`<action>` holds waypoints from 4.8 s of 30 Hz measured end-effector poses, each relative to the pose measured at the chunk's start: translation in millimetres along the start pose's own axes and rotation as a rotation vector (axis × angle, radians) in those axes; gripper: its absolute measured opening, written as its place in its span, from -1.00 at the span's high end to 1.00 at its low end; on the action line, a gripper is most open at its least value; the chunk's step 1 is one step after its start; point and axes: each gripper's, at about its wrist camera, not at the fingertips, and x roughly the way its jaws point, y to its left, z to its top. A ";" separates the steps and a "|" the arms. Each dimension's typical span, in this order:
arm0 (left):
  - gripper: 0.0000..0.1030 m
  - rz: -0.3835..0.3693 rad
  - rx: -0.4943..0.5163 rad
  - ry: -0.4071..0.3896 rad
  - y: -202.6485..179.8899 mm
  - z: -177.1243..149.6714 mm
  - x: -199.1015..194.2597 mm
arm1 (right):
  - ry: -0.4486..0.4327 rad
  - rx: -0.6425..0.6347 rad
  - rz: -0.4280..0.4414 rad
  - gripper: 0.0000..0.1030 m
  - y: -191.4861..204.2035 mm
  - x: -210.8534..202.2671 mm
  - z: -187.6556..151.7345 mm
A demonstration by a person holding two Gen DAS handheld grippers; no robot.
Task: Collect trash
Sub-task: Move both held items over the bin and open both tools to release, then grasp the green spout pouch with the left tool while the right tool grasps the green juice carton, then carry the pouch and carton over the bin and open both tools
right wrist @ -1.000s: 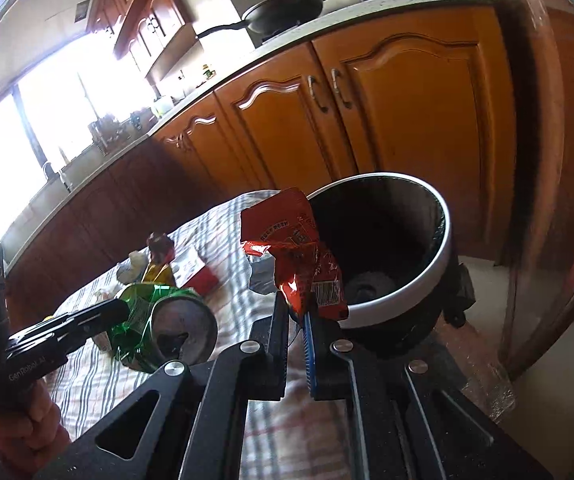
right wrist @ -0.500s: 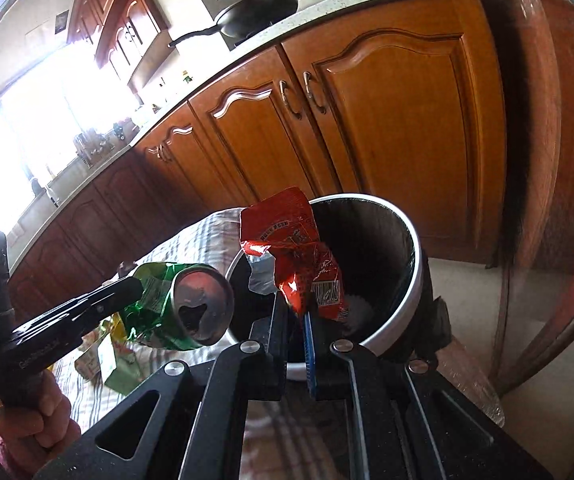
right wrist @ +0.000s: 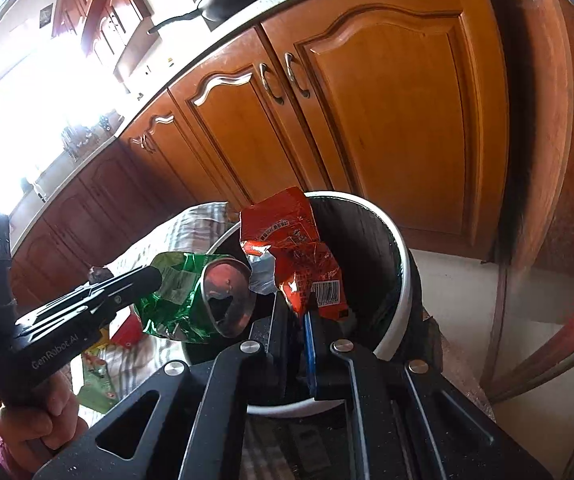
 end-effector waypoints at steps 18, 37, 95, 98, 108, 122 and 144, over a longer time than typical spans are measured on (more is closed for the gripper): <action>-0.12 0.009 -0.042 -0.028 7.6 -13.1 -30.6 | -0.015 0.022 0.008 -0.43 -8.2 -1.8 2.1; -0.26 0.097 -0.133 -0.104 87.5 -102.7 -135.0 | -0.043 -0.020 0.106 -0.83 61.9 -34.0 -66.9; 0.91 0.017 -0.045 0.075 168.7 -136.9 -152.6 | 0.120 -0.344 0.254 0.38 187.1 11.1 -102.9; 0.91 -0.039 -0.083 0.045 155.2 -136.5 -156.3 | 0.097 -0.305 0.233 0.38 172.9 -1.9 -101.1; 0.91 -0.125 -0.080 0.020 105.7 -122.8 -146.3 | 0.034 -0.220 0.165 0.38 127.6 -33.9 -90.6; 0.91 -0.148 -0.047 0.022 68.1 -98.6 -121.0 | -0.002 -0.146 0.101 0.38 81.1 -45.1 -76.7; 0.91 -0.169 0.025 0.011 32.1 -45.7 -79.7 | -0.041 -0.096 0.006 0.38 41.8 -37.9 -35.3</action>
